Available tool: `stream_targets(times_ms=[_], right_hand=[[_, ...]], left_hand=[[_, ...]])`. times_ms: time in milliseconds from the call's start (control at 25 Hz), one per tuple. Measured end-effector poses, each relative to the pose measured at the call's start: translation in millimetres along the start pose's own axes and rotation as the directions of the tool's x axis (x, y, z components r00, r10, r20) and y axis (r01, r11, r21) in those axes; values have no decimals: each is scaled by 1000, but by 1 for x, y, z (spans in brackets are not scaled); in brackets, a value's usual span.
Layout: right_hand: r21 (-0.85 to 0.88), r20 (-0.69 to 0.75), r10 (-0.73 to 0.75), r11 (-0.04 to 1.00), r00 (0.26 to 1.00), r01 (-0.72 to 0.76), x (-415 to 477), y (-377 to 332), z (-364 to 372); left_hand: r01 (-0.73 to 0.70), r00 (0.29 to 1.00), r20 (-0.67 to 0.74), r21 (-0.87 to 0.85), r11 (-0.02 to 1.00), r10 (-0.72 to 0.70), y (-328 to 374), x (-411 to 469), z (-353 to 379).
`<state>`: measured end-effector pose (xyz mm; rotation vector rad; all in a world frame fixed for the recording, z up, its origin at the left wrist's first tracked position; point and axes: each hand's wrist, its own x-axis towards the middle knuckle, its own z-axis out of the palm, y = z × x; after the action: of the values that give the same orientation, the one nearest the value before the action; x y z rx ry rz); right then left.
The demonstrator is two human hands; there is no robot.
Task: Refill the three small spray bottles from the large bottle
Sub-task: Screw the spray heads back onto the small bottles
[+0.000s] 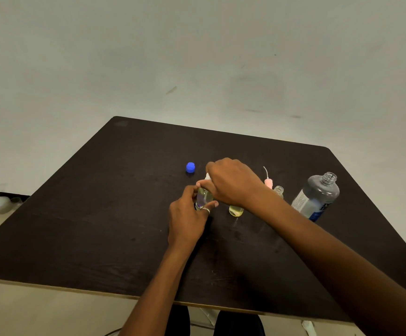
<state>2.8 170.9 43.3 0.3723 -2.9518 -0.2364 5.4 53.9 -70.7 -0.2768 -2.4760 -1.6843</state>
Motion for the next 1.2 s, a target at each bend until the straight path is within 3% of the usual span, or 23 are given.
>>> stream_targets(times_ms=[440,760,960,1040,1120,1200], right_hand=[[5,-61,260,966,964,-260,-7,-23,-4],[71,-27,301,952,953,-298,-14,-25,-11],[208,-142,391,910,909,-358,-30,2,-39],[274,-139,398,895,907,-351,-36,22,-51],[301,-121,371,897,921,-322,-42,41,-58],[316,-103,341,902,934,-294,-46,57,-57]], left_hand=[[-13,1000,-13,-5,1000,13,-1,-2,0],[-71,997,2,-13,997,71,5,-7,-3],[47,998,48,-47,998,-45,10,-17,-6],[89,995,-37,-73,993,-92,14,-31,-9],[-4,982,-188,-80,997,-11,16,-48,-12],[-133,966,-230,-58,989,116,22,-62,-11]])
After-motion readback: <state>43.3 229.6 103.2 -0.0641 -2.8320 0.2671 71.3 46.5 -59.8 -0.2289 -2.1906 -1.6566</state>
